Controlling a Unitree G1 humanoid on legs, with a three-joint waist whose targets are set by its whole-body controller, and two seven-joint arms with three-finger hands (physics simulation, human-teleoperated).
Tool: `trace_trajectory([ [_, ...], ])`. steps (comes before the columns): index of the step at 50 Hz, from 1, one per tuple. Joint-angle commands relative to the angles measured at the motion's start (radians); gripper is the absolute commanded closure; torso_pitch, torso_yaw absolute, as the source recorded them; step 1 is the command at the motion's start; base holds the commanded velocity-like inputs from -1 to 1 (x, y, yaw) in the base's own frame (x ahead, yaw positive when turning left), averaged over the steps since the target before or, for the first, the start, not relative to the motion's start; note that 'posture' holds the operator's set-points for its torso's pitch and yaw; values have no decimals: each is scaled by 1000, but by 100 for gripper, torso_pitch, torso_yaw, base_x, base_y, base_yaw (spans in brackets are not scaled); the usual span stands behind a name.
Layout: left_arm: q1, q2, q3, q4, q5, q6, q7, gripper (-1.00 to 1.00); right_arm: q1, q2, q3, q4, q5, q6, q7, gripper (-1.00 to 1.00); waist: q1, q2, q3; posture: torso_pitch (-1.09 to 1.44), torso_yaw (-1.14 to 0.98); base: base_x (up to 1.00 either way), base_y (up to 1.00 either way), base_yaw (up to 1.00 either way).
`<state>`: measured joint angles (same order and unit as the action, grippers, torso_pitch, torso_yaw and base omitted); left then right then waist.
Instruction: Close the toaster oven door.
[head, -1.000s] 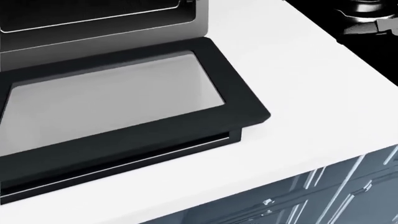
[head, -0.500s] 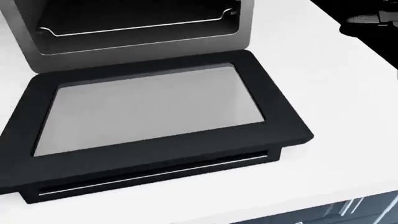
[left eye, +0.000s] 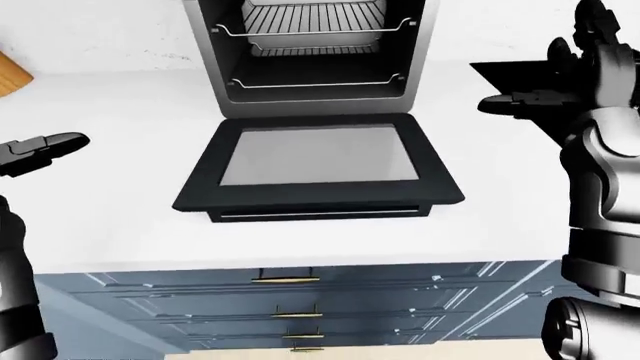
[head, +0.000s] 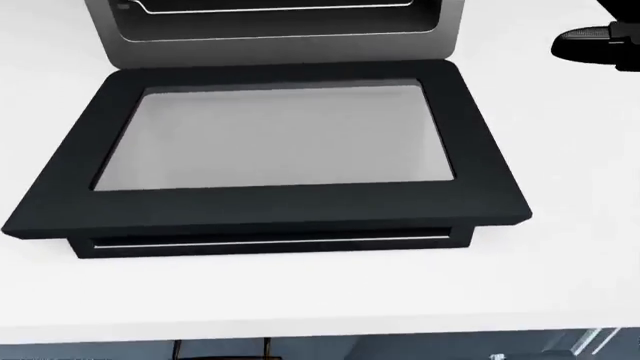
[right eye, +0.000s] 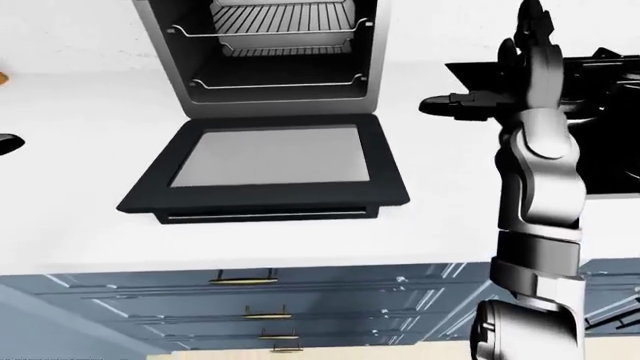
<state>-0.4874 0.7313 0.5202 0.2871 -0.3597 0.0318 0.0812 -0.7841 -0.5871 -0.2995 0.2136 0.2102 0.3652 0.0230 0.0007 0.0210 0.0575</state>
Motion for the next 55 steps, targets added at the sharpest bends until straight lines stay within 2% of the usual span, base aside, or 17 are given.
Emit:
trace_trajectory([
  [1,-26,30,15,-32,-5,-27,4,-100,-37,-20,-15,-35,-10,-40,8,-100,-1,2,-26,0,0,0,0,0],
  [7,-22,39,21,-41,-31,15,3,-100,-59,-34,-3,11,-73,-90,-2,-100,-1,2,-32,0,0,0,0,0],
  [14,-32,53,18,5,-33,3,11,-100,-77,-43,19,77,-176,-179,12,-100,-1,4,-39,0,0,0,0,0],
  [26,-29,59,18,2,-45,9,13,-100,-70,-40,24,158,-285,-279,48,-100,-4,5,-48,0,0,0,0,0],
  [46,-33,69,23,-7,-61,25,19,-100,33,-8,21,71,-346,-274,172,-100,-10,5,-35,0,0,0,0,0],
  [55,-32,70,24,-7,-64,26,20,-100,64,12,20,67,-373,-288,194,-100,-11,7,-33,0,0,0,0,0],
])
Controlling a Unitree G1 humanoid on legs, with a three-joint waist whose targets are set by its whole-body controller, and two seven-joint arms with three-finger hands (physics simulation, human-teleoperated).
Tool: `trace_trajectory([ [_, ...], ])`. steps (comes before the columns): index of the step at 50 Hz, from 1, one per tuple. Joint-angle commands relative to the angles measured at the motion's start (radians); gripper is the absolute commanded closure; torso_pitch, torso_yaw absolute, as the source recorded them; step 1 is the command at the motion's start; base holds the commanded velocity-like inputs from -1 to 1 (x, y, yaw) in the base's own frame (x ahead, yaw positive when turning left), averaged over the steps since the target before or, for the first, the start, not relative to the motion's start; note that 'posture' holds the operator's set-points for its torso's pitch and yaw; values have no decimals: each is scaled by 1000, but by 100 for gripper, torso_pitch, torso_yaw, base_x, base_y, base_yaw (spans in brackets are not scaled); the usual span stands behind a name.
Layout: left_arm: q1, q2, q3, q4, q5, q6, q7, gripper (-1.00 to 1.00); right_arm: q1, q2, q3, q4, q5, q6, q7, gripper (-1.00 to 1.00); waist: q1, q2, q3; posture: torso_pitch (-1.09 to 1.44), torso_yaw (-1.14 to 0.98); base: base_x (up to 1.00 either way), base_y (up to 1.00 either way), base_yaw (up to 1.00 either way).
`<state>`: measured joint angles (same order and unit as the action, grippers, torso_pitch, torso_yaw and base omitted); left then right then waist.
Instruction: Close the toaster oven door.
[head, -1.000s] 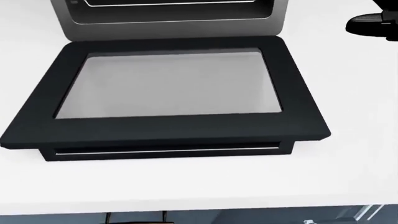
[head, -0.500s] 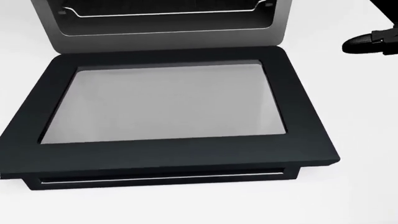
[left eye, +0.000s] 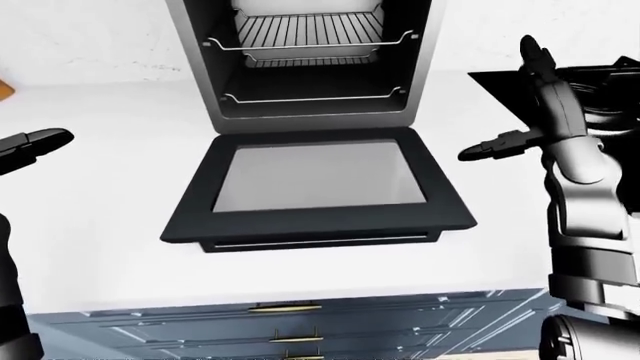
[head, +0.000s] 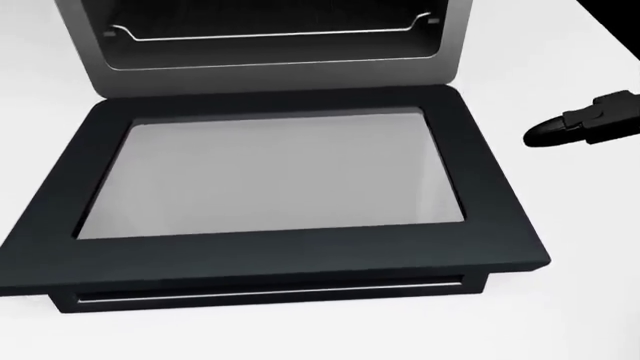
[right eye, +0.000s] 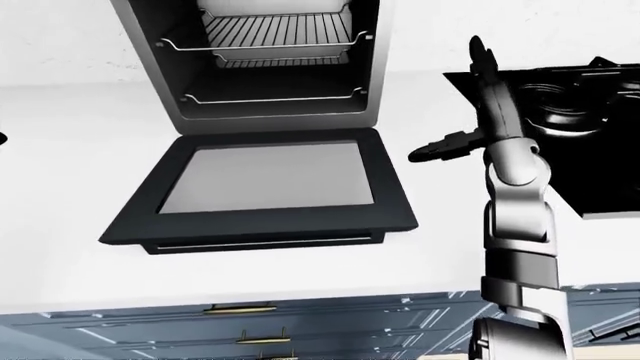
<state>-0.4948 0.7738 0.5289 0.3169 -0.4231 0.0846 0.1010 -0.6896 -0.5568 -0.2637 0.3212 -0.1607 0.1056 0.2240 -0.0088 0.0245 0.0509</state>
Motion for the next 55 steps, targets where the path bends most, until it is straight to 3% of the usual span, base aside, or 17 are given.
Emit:
trace_trajectory([
  [1,-25,28,15,-36,0,-28,0,-100,-27,-16,-16,-43,-3,-29,-3,-100,-1,4,-26,0,0,0,0,0],
  [55,-26,37,19,-31,-9,-26,3,-100,43,14,-13,-54,-67,-99,61,-100,1,4,-39,0,0,0,0,0],
])
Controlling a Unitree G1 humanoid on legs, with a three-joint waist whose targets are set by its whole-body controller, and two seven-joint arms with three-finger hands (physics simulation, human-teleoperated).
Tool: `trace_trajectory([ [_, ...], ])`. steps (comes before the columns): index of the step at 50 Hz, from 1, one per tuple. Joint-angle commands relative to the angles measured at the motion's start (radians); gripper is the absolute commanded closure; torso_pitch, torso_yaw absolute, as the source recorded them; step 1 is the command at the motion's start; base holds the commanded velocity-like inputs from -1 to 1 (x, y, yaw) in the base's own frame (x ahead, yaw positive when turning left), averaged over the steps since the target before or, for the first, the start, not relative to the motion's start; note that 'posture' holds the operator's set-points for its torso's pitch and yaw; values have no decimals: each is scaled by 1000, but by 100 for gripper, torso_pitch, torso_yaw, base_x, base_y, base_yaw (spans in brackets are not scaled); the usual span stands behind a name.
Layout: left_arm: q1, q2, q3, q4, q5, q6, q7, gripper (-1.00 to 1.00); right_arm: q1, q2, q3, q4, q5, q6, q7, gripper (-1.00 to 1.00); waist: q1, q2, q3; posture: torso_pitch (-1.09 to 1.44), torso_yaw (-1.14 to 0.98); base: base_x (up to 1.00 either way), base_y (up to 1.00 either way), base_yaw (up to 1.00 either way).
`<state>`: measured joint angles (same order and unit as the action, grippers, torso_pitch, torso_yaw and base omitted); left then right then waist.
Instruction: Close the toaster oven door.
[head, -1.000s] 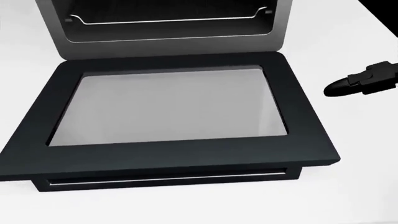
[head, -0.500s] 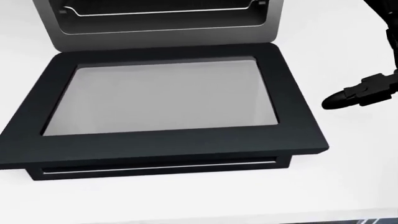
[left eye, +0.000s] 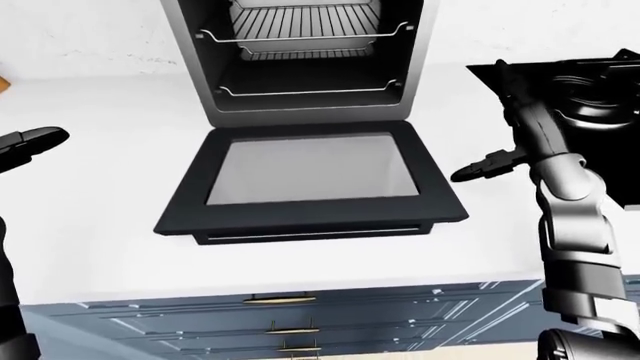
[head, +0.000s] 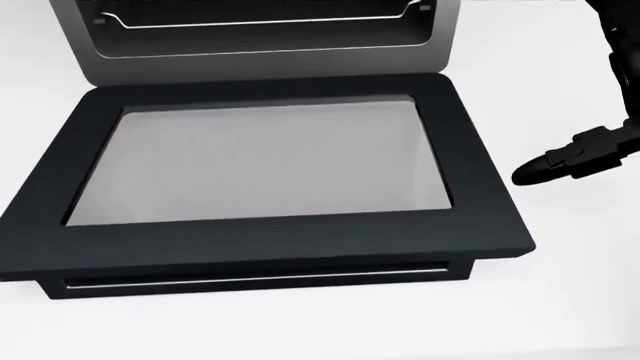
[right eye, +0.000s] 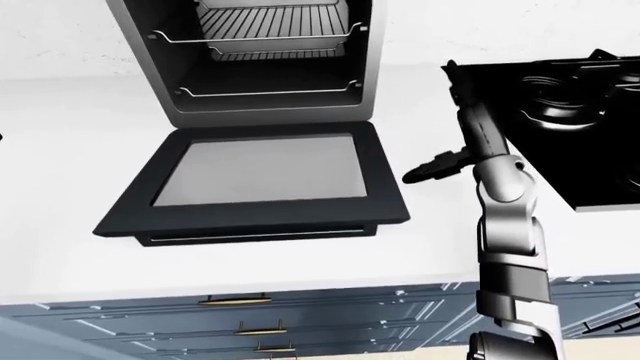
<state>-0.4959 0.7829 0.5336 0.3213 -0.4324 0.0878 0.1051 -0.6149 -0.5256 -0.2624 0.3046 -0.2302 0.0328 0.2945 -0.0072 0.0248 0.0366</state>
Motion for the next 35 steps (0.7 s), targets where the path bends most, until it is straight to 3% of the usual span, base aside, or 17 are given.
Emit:
trace_trajectory([
  [1,-25,28,14,-35,1,-29,-1,-100,-30,-18,-14,-36,-1,-31,-10,-100,0,4,-25,0,0,0,0,0],
  [35,-16,29,22,-51,-5,-20,1,-100,23,16,-11,-85,-18,-44,31,-100,-3,5,-20,0,0,0,0,0],
])
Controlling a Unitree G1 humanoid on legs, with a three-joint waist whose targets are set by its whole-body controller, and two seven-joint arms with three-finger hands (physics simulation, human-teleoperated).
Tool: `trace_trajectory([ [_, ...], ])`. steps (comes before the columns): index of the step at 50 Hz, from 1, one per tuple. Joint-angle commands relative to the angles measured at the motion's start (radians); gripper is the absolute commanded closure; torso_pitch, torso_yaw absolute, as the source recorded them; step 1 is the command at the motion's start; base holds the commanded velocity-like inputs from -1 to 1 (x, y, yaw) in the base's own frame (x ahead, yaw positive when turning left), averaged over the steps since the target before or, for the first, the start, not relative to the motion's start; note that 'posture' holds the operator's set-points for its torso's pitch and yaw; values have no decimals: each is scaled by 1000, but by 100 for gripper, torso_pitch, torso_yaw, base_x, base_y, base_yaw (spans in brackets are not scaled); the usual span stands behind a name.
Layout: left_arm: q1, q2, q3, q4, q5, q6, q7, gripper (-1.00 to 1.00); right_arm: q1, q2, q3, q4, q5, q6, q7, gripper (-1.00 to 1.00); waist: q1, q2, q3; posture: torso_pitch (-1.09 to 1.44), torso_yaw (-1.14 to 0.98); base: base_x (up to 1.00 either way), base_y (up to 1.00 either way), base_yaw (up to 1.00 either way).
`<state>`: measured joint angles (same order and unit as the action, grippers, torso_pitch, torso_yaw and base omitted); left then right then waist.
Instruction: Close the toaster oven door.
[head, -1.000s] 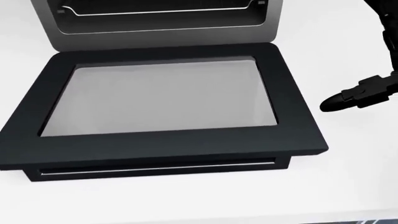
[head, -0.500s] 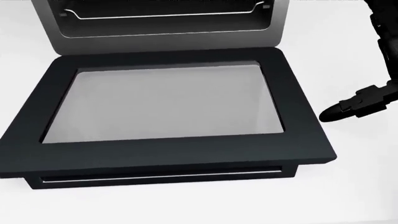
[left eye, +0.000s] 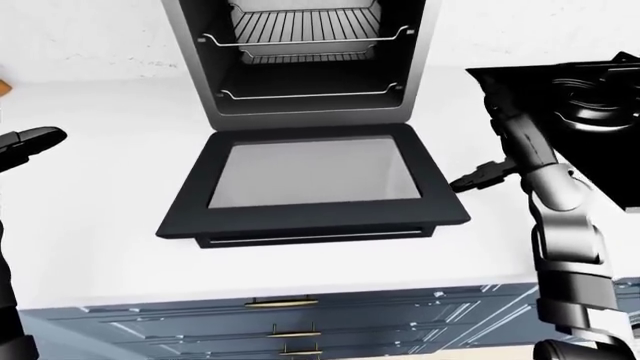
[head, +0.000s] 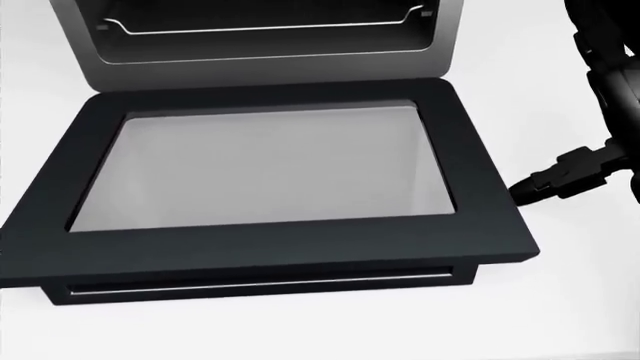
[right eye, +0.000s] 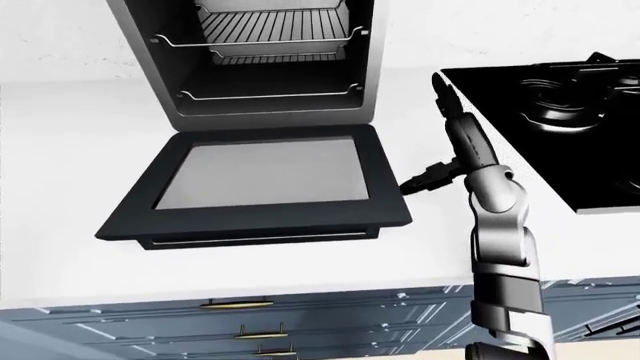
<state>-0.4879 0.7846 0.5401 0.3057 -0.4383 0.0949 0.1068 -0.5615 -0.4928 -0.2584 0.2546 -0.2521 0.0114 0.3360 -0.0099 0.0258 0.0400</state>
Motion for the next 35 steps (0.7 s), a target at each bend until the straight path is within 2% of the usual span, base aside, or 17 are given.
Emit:
trace_trajectory([
  [1,-24,28,15,-35,1,-28,0,-100,-30,-14,-15,-35,5,-21,-10,-100,-1,4,-24,0,0,0,0,0],
  [15,-27,30,15,-33,0,-26,1,-100,-21,11,-7,-58,10,-4,-4,-100,1,6,-25,0,0,0,0,0],
  [30,-28,32,14,-25,-1,-32,1,-100,1,92,18,-200,83,110,-6,-100,0,10,-28,0,0,0,0,0],
  [35,-25,33,16,-24,-3,-33,1,-100,39,140,32,-284,116,167,6,-100,-2,13,-29,0,0,0,0,0],
])
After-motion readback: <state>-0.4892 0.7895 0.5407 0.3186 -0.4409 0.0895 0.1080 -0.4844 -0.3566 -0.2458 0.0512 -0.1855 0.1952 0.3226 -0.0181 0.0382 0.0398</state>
